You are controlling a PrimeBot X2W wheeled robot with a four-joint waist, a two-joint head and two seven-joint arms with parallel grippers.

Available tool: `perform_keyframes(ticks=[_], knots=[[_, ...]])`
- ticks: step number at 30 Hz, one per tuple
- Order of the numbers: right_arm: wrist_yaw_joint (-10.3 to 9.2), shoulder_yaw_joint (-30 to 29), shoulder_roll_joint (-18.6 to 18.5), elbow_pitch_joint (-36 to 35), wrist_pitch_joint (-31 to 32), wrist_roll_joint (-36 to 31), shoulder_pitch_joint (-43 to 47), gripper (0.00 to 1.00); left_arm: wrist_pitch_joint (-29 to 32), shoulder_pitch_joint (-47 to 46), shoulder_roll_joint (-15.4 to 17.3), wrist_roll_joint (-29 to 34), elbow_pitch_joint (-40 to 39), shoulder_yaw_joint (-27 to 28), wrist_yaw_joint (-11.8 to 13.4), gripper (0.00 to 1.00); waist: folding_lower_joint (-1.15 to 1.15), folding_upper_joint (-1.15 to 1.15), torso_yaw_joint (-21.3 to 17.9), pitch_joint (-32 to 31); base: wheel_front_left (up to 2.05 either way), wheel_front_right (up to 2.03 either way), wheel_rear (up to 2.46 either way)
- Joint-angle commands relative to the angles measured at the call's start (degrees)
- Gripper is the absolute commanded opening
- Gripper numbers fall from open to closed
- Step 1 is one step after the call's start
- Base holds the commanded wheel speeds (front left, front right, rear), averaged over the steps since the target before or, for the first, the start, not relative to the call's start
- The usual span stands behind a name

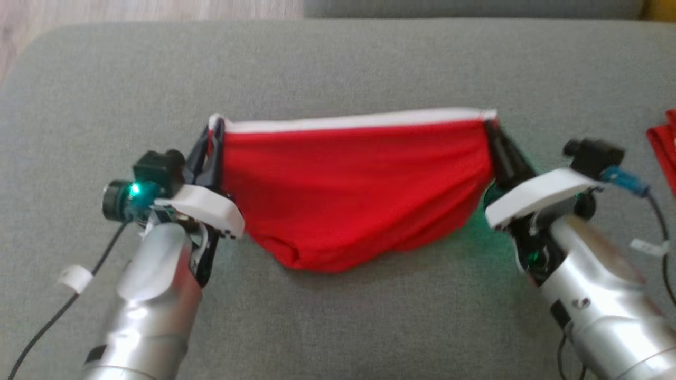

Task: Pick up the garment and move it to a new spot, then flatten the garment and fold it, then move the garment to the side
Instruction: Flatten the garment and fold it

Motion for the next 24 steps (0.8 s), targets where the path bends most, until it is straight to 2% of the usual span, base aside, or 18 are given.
perform_keyframes(ticks=[1,9,14,21,24], knots=[[-0.04,-2.4,-0.6,-4.2,-0.8,-2.2,-2.3,0.0,-0.6,-1.7,2.5,-0.1,-3.3,3.0,-0.2,0.0,0.0,0.0,-0.3,-2.1,0.0,0.0,0.0],[-0.04,-7.6,-2.1,-12.8,-0.8,-7.1,-4.6,0.0,-0.6,-5.1,5.9,-1.3,-9.5,5.0,-0.7,0.0,0.0,0.0,-0.9,-8.7,0.0,0.0,0.0],[-0.04,-8.6,-3.9,-17.8,-0.8,-6.7,-6.5,0.0,-0.5,-7.4,8.7,-1.5,-14.2,4.1,-0.8,0.0,0.0,0.0,-1.3,-12.5,0.0,0.0,0.0],[-0.04,-8.2,-8.0,-24.6,1.7,-3.8,-8.0,0.0,4.9,-9.4,13.0,-2.7,-21.9,2.7,-0.9,0.0,0.0,0.0,-1.7,-14.2,0.0,0.0,0.0],[-0.04,-8.1,-9.3,-26.5,3.7,-3.9,-8.5,0.0,7.2,-9.4,13.9,-3.2,-24.8,2.7,-0.8,0.0,0.0,0.0,-1.9,-13.7,0.0,0.0,0.0]])
